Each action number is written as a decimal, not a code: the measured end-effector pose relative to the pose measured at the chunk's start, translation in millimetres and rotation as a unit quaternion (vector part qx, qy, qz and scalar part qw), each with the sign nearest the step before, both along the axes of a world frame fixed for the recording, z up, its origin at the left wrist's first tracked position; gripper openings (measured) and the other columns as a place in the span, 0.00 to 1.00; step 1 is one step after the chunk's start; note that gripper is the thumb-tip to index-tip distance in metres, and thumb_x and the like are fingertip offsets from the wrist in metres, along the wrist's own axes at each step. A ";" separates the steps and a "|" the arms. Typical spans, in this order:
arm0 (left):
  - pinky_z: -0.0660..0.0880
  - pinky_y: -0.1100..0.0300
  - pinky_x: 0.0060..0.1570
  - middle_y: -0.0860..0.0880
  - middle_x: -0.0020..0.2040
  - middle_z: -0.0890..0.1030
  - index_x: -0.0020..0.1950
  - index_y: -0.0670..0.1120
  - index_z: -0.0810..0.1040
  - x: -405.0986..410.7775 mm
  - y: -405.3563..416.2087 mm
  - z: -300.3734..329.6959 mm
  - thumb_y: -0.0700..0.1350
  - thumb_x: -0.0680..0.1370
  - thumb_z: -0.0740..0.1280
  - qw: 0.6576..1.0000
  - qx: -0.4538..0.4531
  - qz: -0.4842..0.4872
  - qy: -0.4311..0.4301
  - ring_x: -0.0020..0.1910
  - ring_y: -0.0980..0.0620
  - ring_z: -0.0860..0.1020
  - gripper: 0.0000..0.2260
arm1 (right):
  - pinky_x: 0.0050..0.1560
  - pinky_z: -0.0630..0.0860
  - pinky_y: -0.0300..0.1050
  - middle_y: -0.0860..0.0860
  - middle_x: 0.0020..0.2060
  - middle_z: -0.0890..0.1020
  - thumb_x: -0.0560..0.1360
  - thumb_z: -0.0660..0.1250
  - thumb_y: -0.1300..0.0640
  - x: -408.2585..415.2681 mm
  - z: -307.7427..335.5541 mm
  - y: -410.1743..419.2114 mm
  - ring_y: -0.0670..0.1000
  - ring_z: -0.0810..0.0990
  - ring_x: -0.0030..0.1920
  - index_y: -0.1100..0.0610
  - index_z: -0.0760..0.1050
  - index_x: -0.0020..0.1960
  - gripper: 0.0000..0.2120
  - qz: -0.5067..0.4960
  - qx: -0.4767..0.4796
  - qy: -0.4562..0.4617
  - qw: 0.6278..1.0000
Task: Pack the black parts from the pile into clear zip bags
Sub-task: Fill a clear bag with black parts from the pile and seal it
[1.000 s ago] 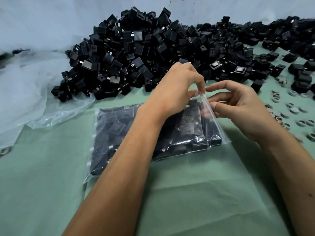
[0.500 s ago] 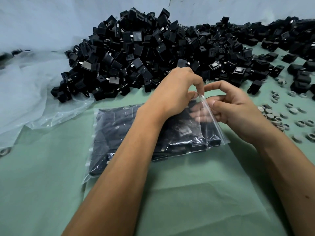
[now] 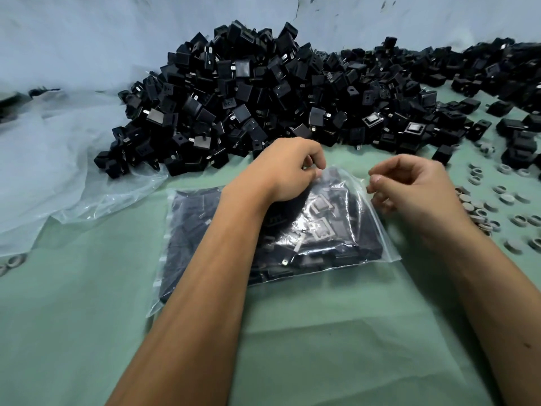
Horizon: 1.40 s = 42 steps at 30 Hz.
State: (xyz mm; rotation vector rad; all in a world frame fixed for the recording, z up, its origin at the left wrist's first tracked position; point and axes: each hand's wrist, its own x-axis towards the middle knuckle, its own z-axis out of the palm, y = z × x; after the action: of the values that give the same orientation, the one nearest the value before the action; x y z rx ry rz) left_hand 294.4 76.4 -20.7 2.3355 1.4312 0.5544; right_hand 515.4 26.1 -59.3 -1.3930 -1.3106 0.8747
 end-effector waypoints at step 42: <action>0.77 0.48 0.62 0.55 0.57 0.80 0.52 0.58 0.82 -2.7 -12.7 11.4 0.59 0.72 0.78 0.985 -0.170 -0.012 -0.027 0.53 0.53 0.80 0.13 | 0.28 0.77 0.35 0.59 0.32 0.84 0.72 0.76 0.64 16.8 12.5 -9.6 0.46 0.79 0.26 0.70 0.79 0.50 0.12 0.139 -0.135 -0.038 0.980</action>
State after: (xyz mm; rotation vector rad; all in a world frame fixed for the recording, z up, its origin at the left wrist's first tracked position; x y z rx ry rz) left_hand 291.7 63.7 -9.3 2.0488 1.3510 0.3329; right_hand 532.2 16.5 -46.7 -1.4830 -1.5116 1.2348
